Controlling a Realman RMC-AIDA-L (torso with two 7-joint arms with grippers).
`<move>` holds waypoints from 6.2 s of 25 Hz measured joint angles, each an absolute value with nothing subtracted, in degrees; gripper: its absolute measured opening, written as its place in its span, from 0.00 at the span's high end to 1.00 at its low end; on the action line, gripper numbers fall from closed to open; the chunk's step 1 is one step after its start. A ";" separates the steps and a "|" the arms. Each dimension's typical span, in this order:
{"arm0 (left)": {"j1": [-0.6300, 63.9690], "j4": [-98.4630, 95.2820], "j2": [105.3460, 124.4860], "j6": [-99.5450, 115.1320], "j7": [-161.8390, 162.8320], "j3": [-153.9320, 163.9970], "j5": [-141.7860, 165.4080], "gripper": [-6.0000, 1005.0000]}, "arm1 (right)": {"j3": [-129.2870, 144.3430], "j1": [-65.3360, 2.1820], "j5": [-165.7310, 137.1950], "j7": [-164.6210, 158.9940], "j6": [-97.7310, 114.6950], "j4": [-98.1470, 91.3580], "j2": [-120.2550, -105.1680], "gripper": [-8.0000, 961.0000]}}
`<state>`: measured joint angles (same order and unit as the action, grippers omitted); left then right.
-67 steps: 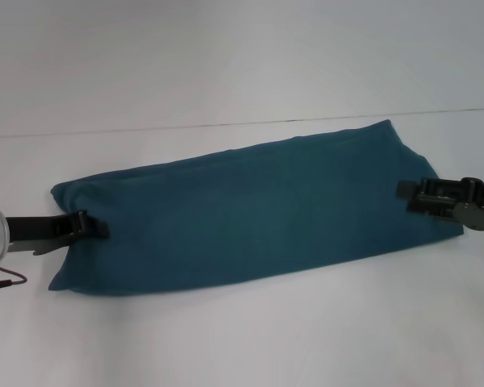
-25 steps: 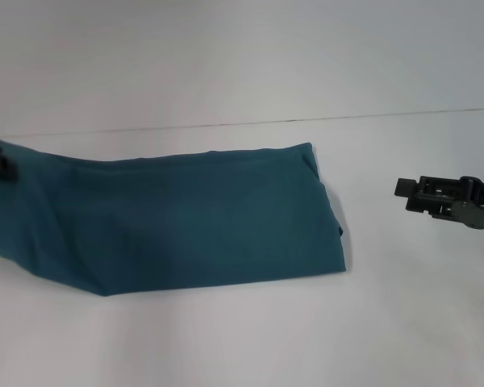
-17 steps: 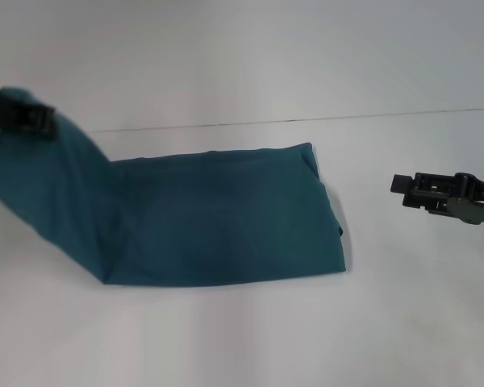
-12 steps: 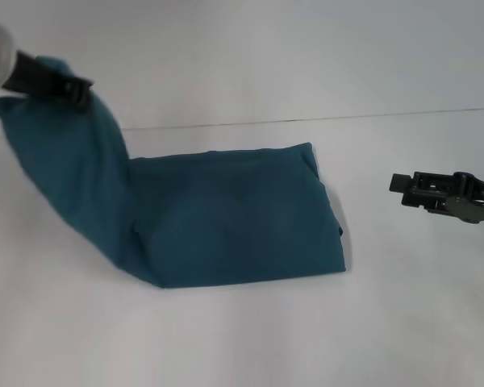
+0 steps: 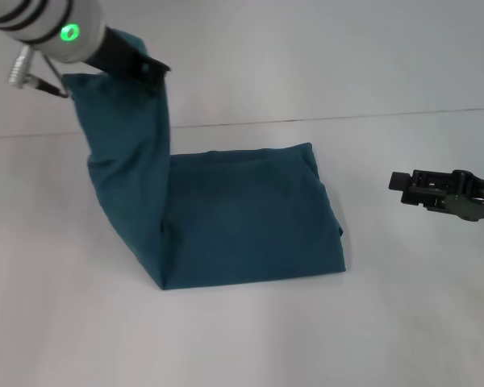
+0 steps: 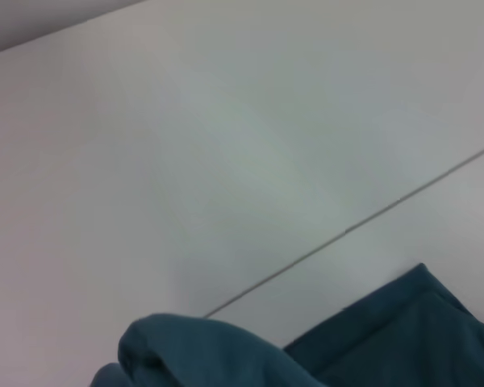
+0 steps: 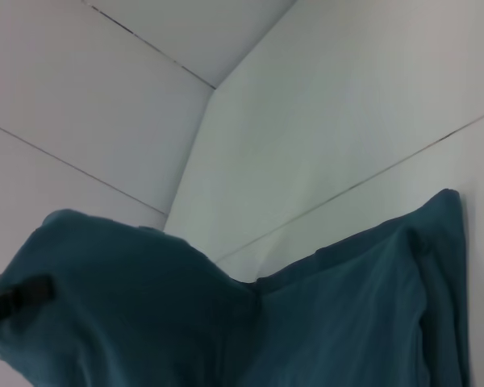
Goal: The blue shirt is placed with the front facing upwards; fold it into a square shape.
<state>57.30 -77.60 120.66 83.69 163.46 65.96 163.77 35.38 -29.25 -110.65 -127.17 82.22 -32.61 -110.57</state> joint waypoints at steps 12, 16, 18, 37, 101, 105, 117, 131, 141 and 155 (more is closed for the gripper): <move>63.11 -63.34 122.30 70.66 162.28 79.11 163.84 0.92 | 35.49 -29.43 -110.65 -127.17 81.30 -31.83 -110.50 0.35; 63.73 -62.17 123.01 68.34 162.34 84.44 163.87 0.92 | 35.51 -29.46 -110.65 -127.17 81.27 -31.82 -110.48 0.35; 64.93 -59.74 123.13 67.00 162.25 85.23 163.88 0.92 | 35.51 -29.46 -110.65 -127.18 81.26 -31.82 -110.48 0.35; 66.24 -55.81 123.96 63.86 161.66 86.82 163.85 0.92 | 35.47 -29.34 -110.65 -127.17 81.26 -31.71 -110.48 0.35; 50.67 -65.32 122.75 74.42 163.03 49.37 139.41 0.25 | 35.60 -31.90 -115.66 -129.59 79.45 -31.11 -108.80 0.35; 44.09 -57.89 119.05 79.19 159.95 43.49 125.66 0.25 | 35.60 -33.15 -117.88 -130.62 79.89 -31.59 -108.05 0.35; 30.03 -43.67 112.37 94.62 147.90 36.89 111.43 0.25 | 39.28 -41.43 -128.38 -139.52 84.35 -38.88 -105.28 0.35; 27.77 -43.14 112.79 97.89 145.59 33.84 111.59 0.25 | 42.93 -58.12 -149.91 -153.73 82.71 -39.06 -108.67 0.35; 26.92 -42.91 112.93 97.18 144.91 33.33 111.75 0.25 | 42.97 -57.93 -148.42 -153.60 76.56 -36.15 -112.74 0.35; 27.24 -42.82 113.45 96.05 144.75 33.20 111.38 0.25 | 43.55 -58.78 -147.36 -153.78 75.83 -34.13 -113.39 0.39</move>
<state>27.24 -42.81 113.45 96.05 144.75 33.20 111.38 43.55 -58.78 -147.36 -153.78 75.83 -34.13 -113.39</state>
